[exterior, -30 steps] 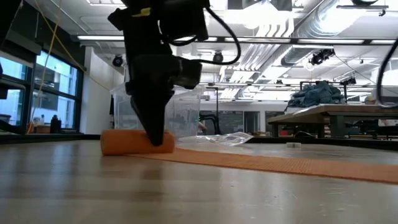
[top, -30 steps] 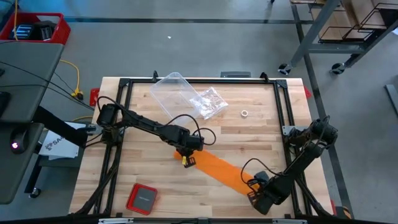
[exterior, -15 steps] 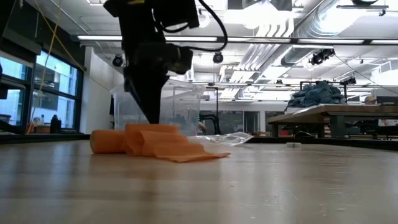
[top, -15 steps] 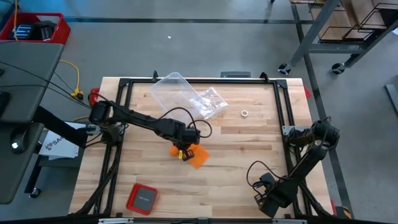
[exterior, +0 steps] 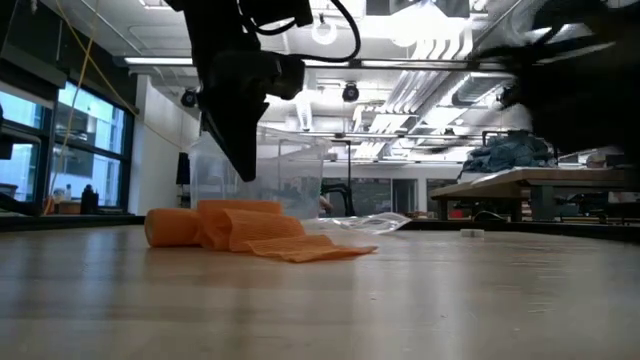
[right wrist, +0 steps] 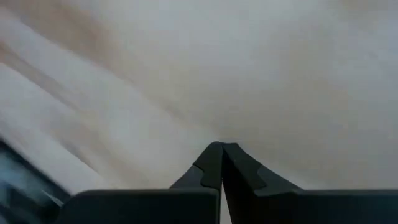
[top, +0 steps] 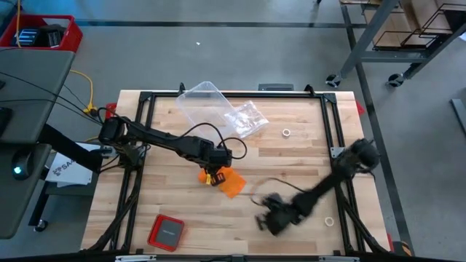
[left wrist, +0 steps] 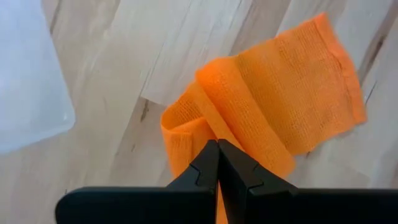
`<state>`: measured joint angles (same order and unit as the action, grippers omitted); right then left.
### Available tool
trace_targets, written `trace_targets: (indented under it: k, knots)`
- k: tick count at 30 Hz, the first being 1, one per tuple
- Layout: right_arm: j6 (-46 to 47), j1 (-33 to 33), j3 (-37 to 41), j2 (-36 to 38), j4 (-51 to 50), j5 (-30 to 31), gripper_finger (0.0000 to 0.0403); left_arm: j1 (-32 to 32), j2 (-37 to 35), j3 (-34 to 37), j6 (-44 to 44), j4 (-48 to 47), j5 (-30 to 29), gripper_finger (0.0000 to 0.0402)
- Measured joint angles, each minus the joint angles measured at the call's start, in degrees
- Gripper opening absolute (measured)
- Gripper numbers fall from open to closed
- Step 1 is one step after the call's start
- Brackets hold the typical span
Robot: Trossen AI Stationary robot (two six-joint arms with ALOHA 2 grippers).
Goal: Roll bandage
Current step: Roll the orange bandage
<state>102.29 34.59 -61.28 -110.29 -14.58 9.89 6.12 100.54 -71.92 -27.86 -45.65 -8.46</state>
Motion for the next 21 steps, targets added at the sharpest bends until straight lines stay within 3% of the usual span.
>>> trace_targets:
  k: [3, 7, 21]
  knots:
    - [-7.24, -5.42, 0.21, -1.05, 7.4, 6.4, 0.0, -0.12, -0.05, -0.01, 0.41, -0.11, 0.02, 0.0]
    - [-9.48, -9.89, 0.28, 1.13, 8.82, 13.96, 0.0, -0.23, -0.05, 0.0, 1.05, -0.22, 0.08, 0.0]
    - [-12.3, -14.84, 0.26, -3.06, 19.55, 11.12, 0.0, -1.15, -0.05, 0.0, 1.15, 2.76, 0.83, 0.0]
